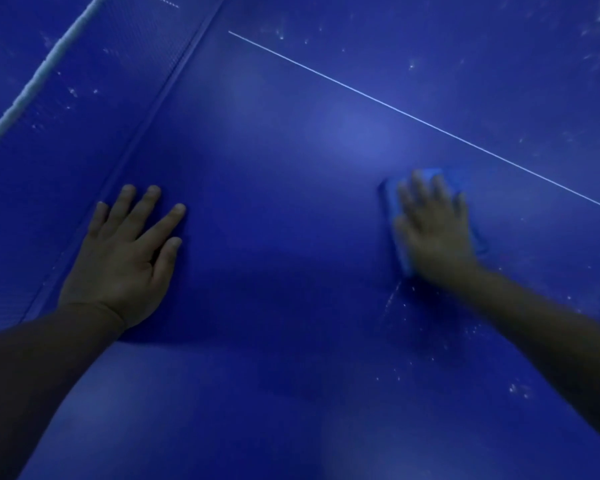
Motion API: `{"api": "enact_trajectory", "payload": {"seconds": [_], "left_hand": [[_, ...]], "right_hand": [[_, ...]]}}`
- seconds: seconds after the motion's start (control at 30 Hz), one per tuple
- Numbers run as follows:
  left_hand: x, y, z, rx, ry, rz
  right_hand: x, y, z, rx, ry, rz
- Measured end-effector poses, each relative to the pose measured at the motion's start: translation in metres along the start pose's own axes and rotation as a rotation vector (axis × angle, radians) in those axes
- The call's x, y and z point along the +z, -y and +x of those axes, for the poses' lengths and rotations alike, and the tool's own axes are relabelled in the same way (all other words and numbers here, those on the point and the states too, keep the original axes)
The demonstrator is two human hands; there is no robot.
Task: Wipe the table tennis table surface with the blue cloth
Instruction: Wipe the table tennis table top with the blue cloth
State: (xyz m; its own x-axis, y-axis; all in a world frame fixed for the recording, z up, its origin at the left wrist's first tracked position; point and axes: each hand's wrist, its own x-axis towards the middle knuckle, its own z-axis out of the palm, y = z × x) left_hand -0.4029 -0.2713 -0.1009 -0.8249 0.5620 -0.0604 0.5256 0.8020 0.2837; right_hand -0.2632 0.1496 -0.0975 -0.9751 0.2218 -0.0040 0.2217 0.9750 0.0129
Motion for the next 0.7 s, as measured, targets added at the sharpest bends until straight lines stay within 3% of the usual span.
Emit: {"api": "enact_trajectory", "payload": {"seconds": [0.07, 0.13, 0.2, 0.27, 0.33, 0.37, 0.4, 0.5, 0.57, 0.7], "left_hand": [[-0.001, 0.000, 0.000, -0.003, -0.015, -0.005], [0.000, 0.001, 0.000, -0.002, -0.014, 0.000], [0.001, 0.001, 0.000, -0.001, -0.024, 0.004], [0.002, 0.002, 0.000, 0.005, -0.027, 0.006], [0.003, 0.003, 0.000, 0.007, -0.023, 0.010], [0.003, 0.003, 0.000, 0.005, -0.025, 0.013], [0.002, 0.003, 0.001, 0.004, -0.025, 0.015], [0.002, 0.001, 0.001, -0.003, -0.018, 0.019], [0.001, 0.001, 0.001, -0.004, -0.026, 0.024], [0.001, 0.001, 0.001, 0.000, -0.023, 0.020]], "right_hand": [[0.004, 0.021, -0.042, -0.377, 0.063, -0.004], [-0.001, -0.003, -0.039, -0.499, 0.124, 0.014], [0.004, -0.044, -0.007, -0.296, 0.061, -0.026], [0.004, -0.089, 0.033, 0.090, 0.042, -0.044], [-0.005, -0.102, 0.055, 0.454, -0.014, 0.048], [-0.008, -0.091, 0.057, 0.517, -0.015, 0.062], [-0.008, -0.074, 0.053, 0.487, 0.000, 0.065], [0.005, -0.019, 0.009, 0.020, 0.052, 0.038], [0.007, -0.023, 0.000, -0.138, 0.063, -0.010], [-0.001, -0.078, 0.024, 0.416, 0.003, 0.019]]}}
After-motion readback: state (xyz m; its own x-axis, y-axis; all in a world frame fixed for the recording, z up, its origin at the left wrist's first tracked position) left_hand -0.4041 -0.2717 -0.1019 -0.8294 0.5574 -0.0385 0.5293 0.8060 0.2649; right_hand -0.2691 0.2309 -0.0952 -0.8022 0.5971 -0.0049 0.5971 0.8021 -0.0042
